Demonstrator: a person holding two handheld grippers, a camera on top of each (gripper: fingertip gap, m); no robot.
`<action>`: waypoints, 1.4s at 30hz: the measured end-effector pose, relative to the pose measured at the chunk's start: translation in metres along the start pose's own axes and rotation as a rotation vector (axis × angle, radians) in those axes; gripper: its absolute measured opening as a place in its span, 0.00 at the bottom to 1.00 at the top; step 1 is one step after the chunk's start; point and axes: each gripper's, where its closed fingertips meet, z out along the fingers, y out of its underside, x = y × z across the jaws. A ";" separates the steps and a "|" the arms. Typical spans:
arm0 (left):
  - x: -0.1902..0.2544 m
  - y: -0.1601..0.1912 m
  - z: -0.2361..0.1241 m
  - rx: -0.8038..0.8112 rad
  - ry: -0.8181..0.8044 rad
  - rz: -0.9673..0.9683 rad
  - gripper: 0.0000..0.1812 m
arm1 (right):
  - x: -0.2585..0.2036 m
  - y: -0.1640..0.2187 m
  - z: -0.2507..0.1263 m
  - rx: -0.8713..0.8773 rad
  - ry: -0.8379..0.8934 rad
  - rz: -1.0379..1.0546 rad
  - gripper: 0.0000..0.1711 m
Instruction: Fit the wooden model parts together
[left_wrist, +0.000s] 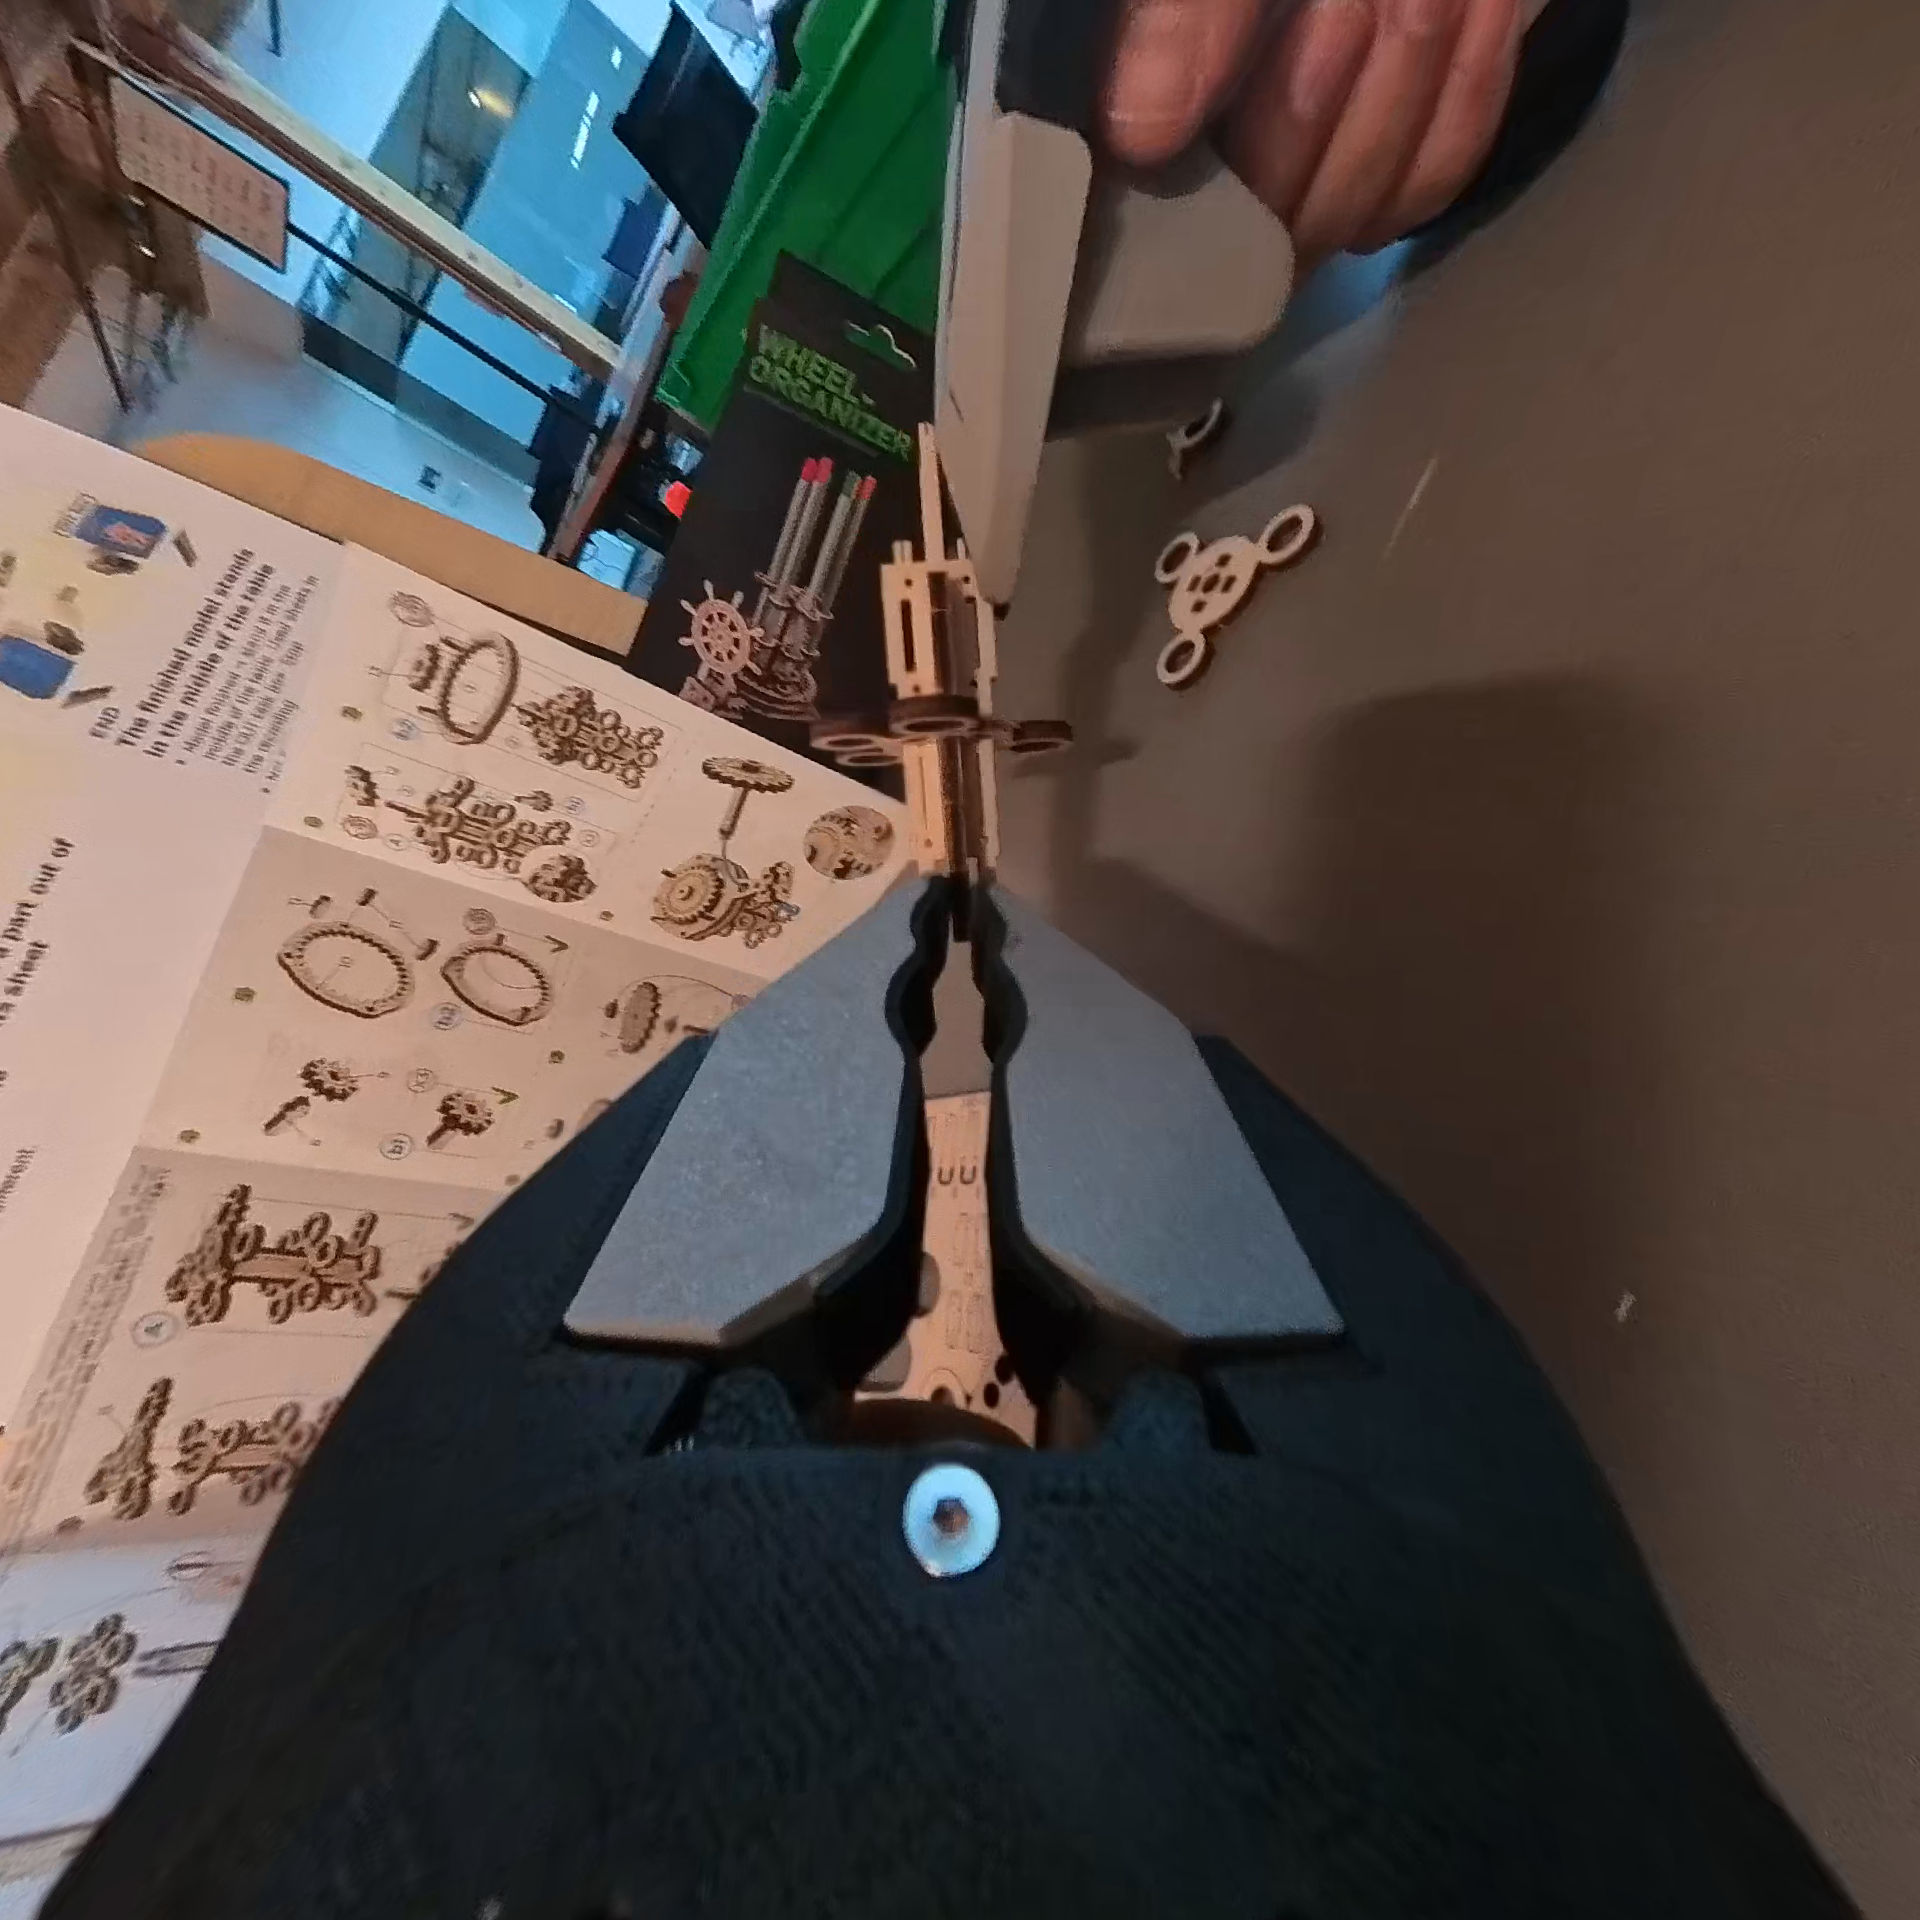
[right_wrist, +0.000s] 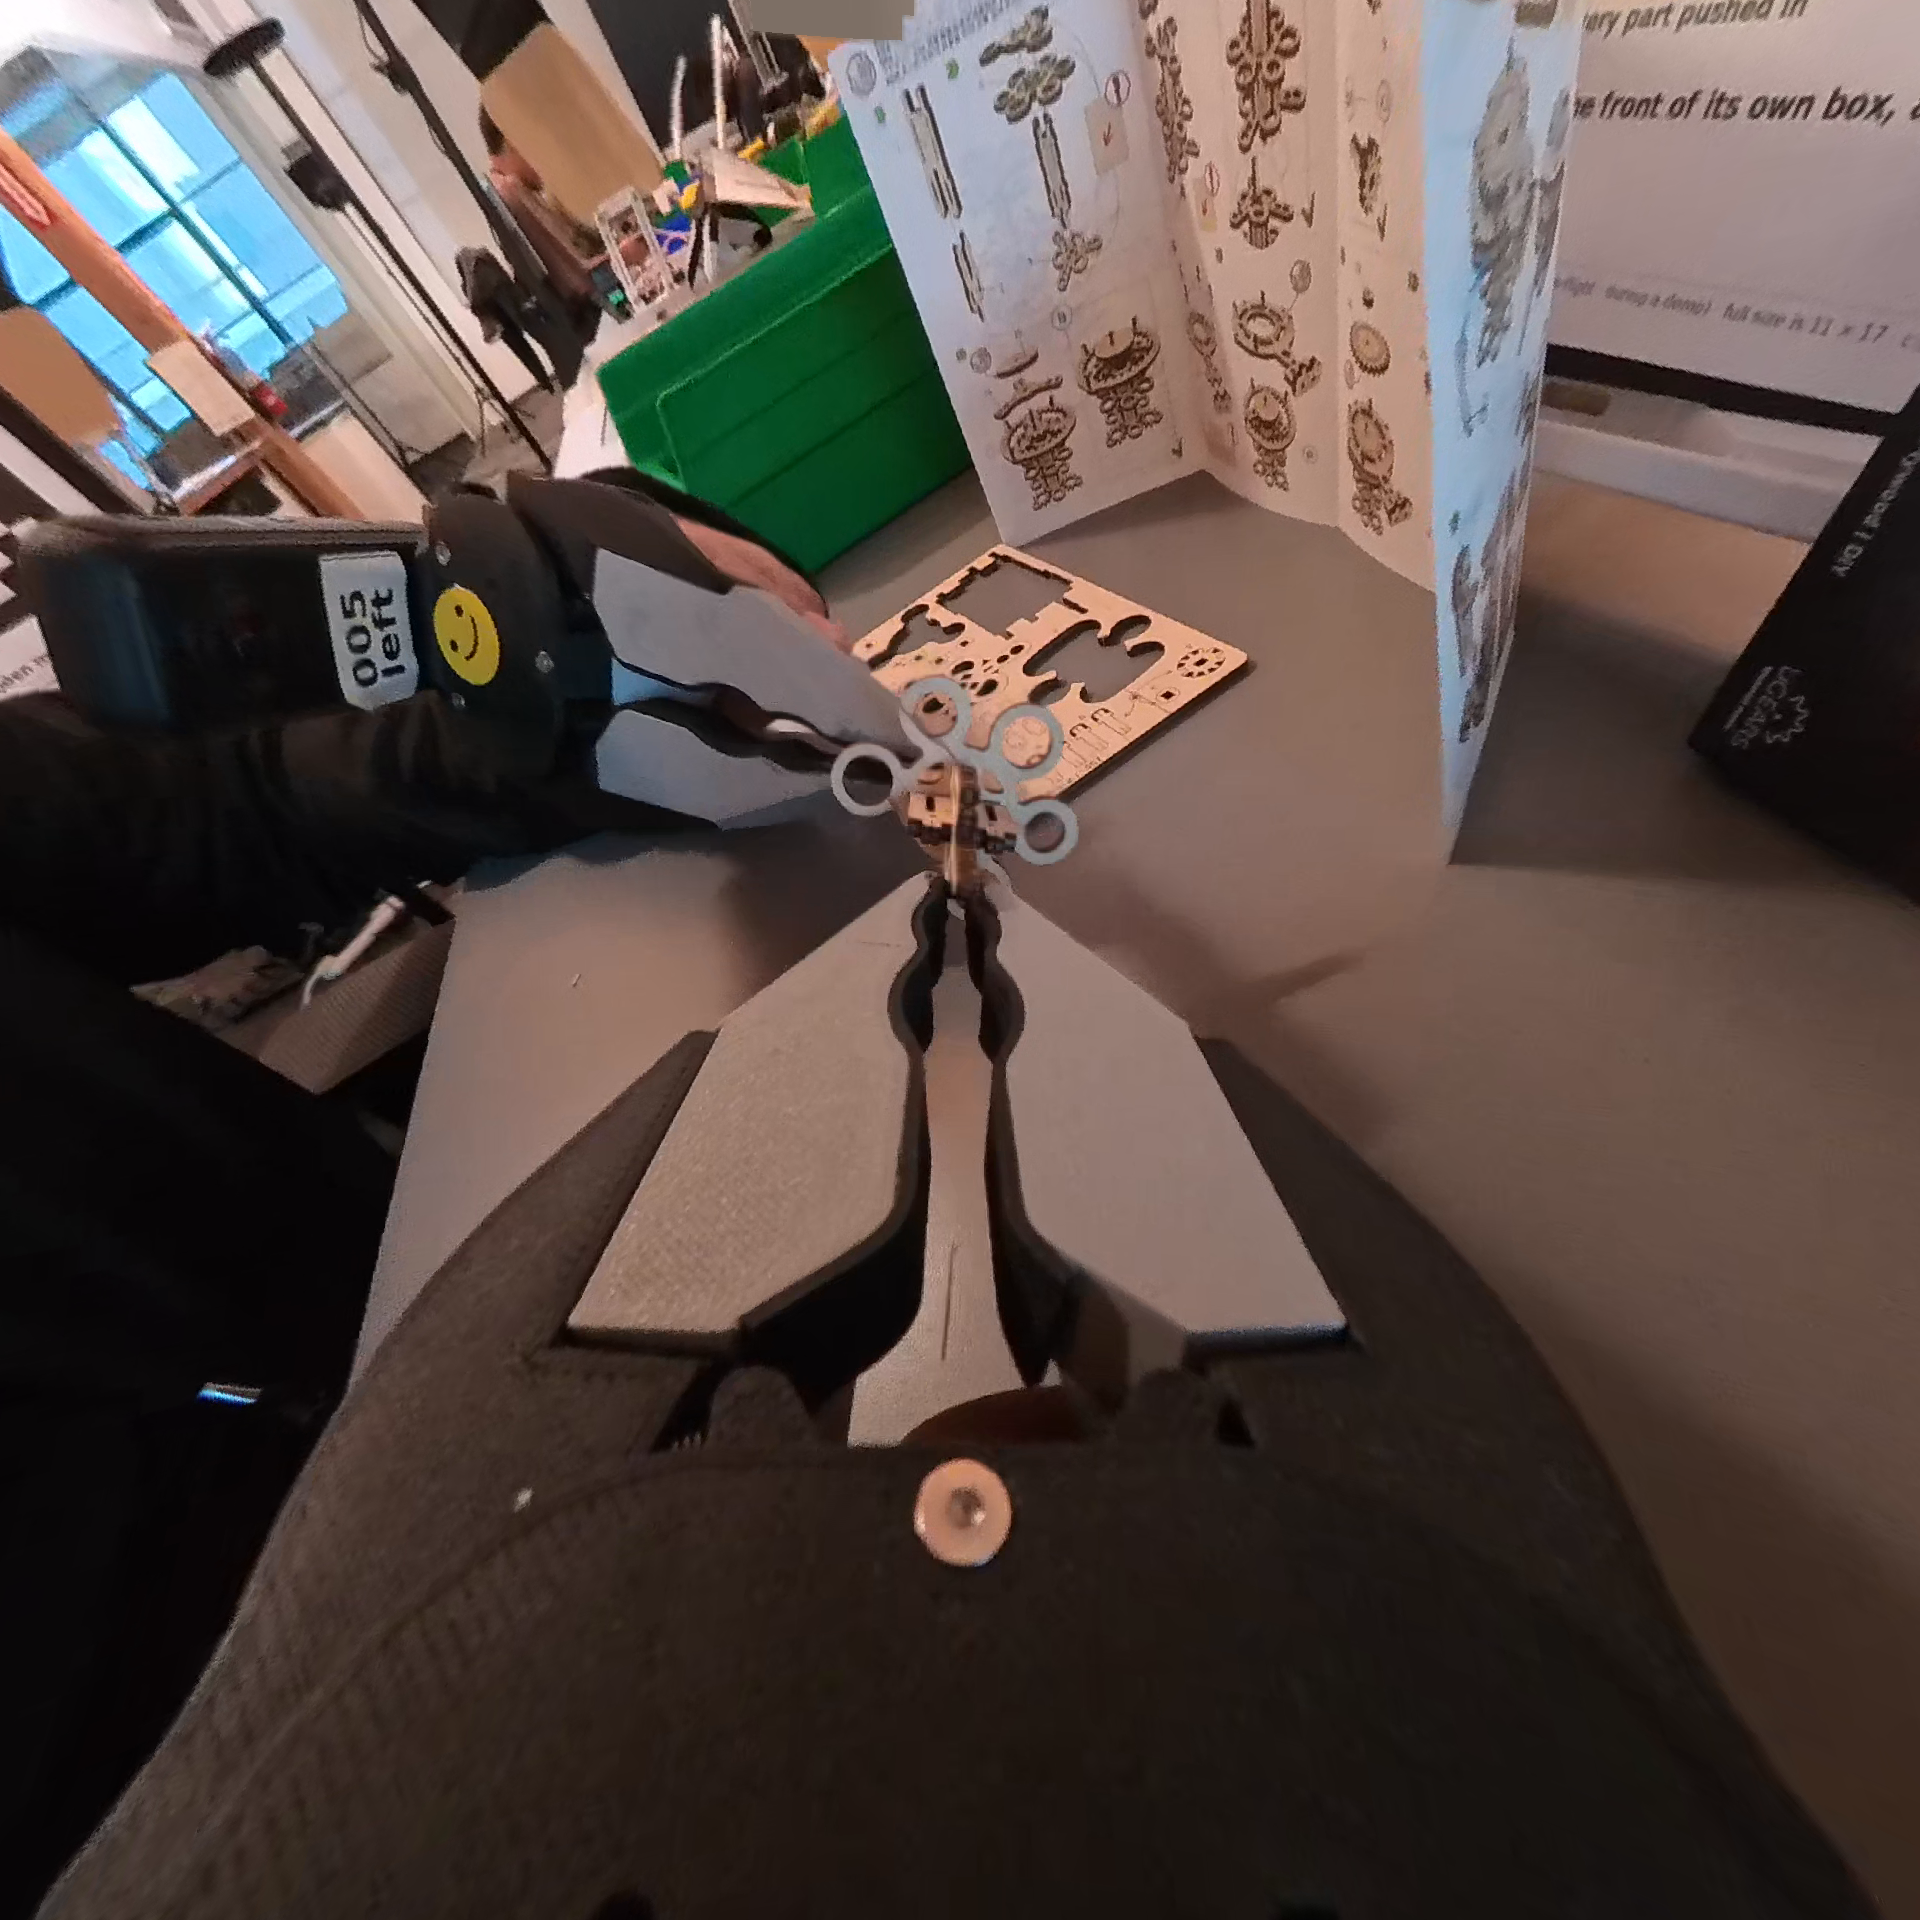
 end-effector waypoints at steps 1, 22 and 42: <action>0.003 0.002 0.001 -0.008 0.009 0.003 0.00 | 0.000 0.002 0.001 -0.012 -0.006 0.009 0.00; 0.019 0.003 0.012 -0.008 0.136 -0.182 0.00 | 0.020 -0.009 -0.015 0.035 0.055 0.074 0.00; 0.007 -0.036 0.001 0.236 0.392 -0.668 0.02 | -0.025 0.003 0.006 -0.129 -0.008 -0.201 0.00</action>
